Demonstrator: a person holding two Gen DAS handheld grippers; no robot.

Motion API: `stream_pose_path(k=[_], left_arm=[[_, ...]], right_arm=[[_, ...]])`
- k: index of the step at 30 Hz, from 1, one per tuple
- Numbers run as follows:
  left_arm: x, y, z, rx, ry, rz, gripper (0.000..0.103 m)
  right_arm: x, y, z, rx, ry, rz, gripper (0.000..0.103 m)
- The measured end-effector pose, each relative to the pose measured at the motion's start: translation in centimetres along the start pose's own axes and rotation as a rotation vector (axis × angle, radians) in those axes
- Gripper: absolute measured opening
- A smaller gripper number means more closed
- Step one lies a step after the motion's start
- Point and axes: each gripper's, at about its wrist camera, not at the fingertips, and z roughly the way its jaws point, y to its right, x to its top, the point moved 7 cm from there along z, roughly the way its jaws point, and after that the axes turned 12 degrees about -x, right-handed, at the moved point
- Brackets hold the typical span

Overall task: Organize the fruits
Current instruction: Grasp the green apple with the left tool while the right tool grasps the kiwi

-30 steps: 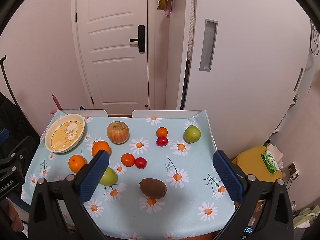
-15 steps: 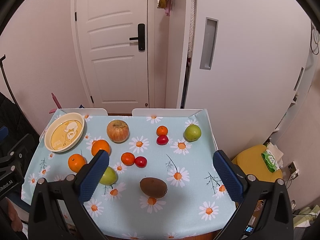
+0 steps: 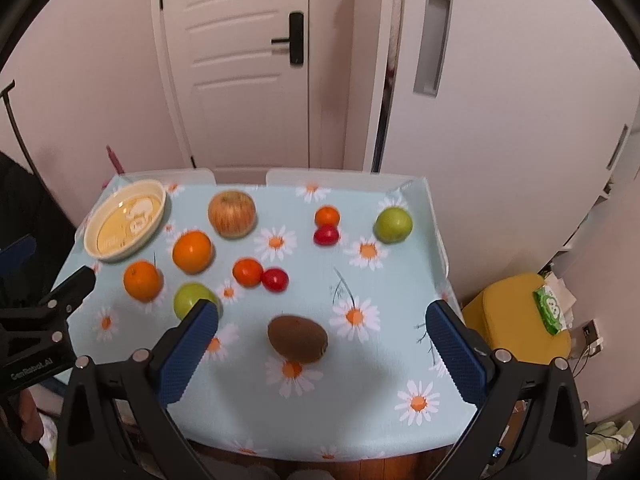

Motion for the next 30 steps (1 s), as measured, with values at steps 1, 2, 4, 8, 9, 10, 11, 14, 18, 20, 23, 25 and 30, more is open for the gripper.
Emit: stream_pose_path(k=[1,2,4,8,9,10,11,14,18,20,23,25,30], left_arm=[[-0.2,0.2,0.5,-0.013,-0.005,-0.002,0.103],[-0.6,0.3,1.1,-0.012,-0.015,-0.001,0.103],[-1.1,0.7,2.5,-0.005,-0.034,0.008,0.103],[-2.5,1.0,5.2,-0.015,-0.062,0.012,0.103],[-2.8,1.1,5.8,-0.012,-0.070,0.018,0.103],[-3.1,1.2,6.3,-0.003,-0.078,0.028,0.103],[-3.5,1.3,7.0,0.011,-0.086,0.049,0.103],[-4.2,2.0,8.7,0.030,-0.107,0.096,0.103],[-4.7,2.7,10.6,-0.021,-0.131,0.104,0.103],[-4.9,3.1,11.6,-0.032,-0.144,0.113,0.103],[-5.3,3.6,12.8,-0.048,-0.161,0.123,0.097],[-5.4,3.8,13.6,-0.057,-0.169,0.116,0.095],[-5.6,4.0,14.6,-0.075,-0.184,0.096,0.080]], right_arm=[[-0.4,0.1,0.5,0.010,-0.010,-0.008,0.103],[-0.6,0.1,0.9,0.018,-0.015,-0.015,0.103],[-1.2,0.1,1.8,0.035,-0.028,-0.033,0.103],[-3.0,-0.5,4.1,0.086,-0.052,-0.081,0.103],[-3.3,-0.7,4.6,0.101,-0.059,-0.090,0.103],[-3.9,-0.9,5.1,0.119,-0.067,-0.100,0.103],[-4.5,-1.1,5.8,0.136,-0.077,-0.114,0.103],[-5.8,-1.6,7.3,0.167,-0.098,-0.138,0.103],[-6.5,-1.8,8.7,0.216,-0.111,-0.135,0.103],[-6.6,-1.9,9.5,0.226,-0.107,-0.146,0.103],[-6.8,-2.4,10.4,0.246,-0.103,-0.160,0.103],[-6.8,-2.7,10.8,0.260,-0.102,-0.165,0.103],[-7.3,-3.2,11.6,0.287,-0.108,-0.177,0.103]])
